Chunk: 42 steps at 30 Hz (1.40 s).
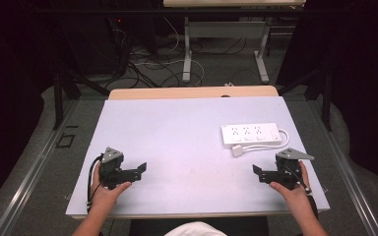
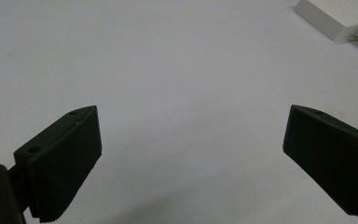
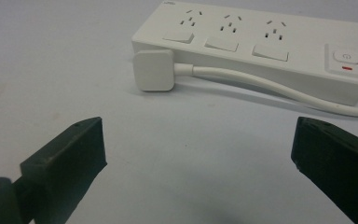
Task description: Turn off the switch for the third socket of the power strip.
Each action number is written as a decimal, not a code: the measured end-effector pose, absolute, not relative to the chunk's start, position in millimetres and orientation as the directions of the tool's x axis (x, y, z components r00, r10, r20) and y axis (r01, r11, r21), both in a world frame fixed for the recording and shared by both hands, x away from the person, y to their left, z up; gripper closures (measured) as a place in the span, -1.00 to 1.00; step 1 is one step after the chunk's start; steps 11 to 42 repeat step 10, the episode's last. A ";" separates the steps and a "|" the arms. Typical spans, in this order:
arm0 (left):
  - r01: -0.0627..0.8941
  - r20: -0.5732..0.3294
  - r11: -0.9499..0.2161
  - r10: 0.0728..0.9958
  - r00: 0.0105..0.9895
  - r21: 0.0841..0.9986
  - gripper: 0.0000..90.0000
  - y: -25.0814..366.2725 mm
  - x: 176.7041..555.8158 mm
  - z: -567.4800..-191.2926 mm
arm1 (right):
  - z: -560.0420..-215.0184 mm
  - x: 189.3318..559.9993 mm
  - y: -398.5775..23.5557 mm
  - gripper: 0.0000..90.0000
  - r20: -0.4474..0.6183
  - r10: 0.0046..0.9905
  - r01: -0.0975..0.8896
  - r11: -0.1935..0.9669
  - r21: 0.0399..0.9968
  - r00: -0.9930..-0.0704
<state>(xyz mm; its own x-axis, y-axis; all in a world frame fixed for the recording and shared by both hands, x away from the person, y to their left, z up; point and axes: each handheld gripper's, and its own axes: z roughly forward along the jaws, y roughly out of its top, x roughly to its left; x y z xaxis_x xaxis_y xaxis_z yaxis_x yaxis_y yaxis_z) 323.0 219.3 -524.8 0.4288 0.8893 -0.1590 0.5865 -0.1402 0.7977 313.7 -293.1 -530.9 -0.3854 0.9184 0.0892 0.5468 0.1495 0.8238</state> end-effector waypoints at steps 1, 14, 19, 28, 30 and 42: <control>0.586 -0.159 -0.140 0.889 0.429 0.798 -0.91 219.2 323.0 -524.8 | -531.7 313.6 -293.5 -0.94 0.095 0.920 0.548 0.142 0.825 -0.381; 0.586 -0.155 -0.146 0.888 0.433 0.797 -0.91 219.2 323.7 -525.0 | -533.3 313.5 -295.5 -0.91 0.073 0.926 0.538 0.149 0.830 -0.369; 0.586 -0.155 -0.146 0.888 0.433 0.797 -0.91 219.2 323.7 -525.0 | -533.3 313.5 -295.5 -0.91 0.073 0.926 0.538 0.149 0.830 -0.369; 0.586 -0.155 -0.146 0.888 0.433 0.797 -0.91 219.2 323.7 -525.0 | -533.3 313.5 -295.5 -0.91 0.073 0.926 0.538 0.149 0.830 -0.369; 0.586 -0.155 -0.146 0.888 0.433 0.797 -0.91 219.2 323.7 -525.0 | -533.3 313.5 -295.5 -0.91 0.073 0.926 0.538 0.149 0.830 -0.369; 0.586 -0.155 -0.146 0.888 0.433 0.797 -0.91 219.2 323.7 -525.0 | -533.3 313.5 -295.5 -0.91 0.073 0.926 0.538 0.149 0.830 -0.369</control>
